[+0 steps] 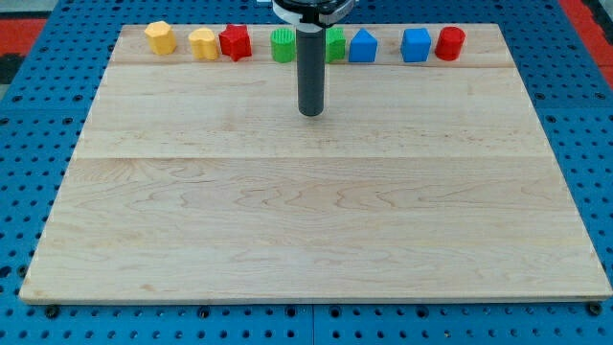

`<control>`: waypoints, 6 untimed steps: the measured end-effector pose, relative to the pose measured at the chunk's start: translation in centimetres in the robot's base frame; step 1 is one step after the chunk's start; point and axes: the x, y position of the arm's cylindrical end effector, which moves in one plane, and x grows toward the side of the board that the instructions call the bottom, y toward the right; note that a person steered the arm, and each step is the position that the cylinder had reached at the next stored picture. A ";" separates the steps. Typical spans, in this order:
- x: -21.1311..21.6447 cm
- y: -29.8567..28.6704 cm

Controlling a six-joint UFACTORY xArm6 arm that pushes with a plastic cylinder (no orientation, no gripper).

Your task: Point your arm at the red circle

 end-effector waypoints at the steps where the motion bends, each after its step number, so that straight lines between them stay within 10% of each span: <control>1: 0.0 0.0; 3: 0.6 0.1; 6: -4.5 24.4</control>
